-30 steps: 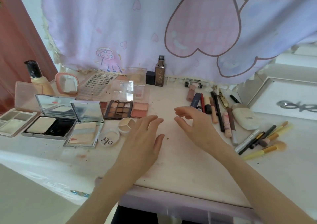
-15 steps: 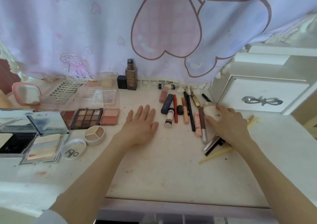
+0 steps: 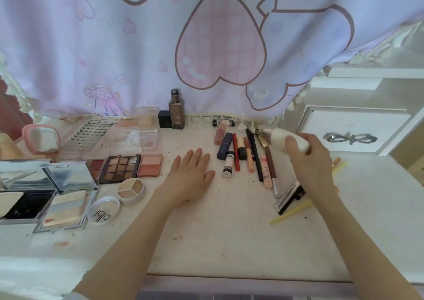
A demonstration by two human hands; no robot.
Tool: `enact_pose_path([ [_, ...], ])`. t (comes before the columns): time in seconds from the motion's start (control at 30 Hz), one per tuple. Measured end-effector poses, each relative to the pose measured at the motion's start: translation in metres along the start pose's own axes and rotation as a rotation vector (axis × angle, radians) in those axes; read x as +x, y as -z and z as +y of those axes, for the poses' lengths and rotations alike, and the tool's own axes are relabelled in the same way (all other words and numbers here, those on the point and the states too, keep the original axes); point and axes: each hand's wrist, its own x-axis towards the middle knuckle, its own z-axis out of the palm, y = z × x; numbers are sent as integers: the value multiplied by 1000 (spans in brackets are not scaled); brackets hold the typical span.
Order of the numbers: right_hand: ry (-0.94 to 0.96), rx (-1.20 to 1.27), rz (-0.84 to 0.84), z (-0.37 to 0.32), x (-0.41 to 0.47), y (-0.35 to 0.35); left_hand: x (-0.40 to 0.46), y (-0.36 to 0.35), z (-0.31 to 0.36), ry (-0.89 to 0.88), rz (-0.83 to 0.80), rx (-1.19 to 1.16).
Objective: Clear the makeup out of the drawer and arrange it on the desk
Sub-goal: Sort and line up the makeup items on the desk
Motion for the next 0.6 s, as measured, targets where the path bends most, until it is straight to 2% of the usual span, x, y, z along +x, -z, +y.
enact_pose_path([
  [0.1, -283, 507, -266, -17, -9, -3, -2, 12, 1, -14, 48, -64],
  [0.17, -349, 571, -439, -17, -14, -10, -10, 21, 5, -96, 190, -158],
  [0.23, -393, 560, -533, -18, -19, -18, -23, 26, 10, -265, 294, -328],
  [0.33, -467, 640, -575, -20, -25, -29, -37, 26, 16, -414, 395, -495],
  [0.43, -532, 779, -562, -26, -30, -37, -36, 15, 13, -437, 585, -524],
  [0.6, -561, 909, -492, -32, -31, -57, -27, 8, 9, -400, 694, -473],
])
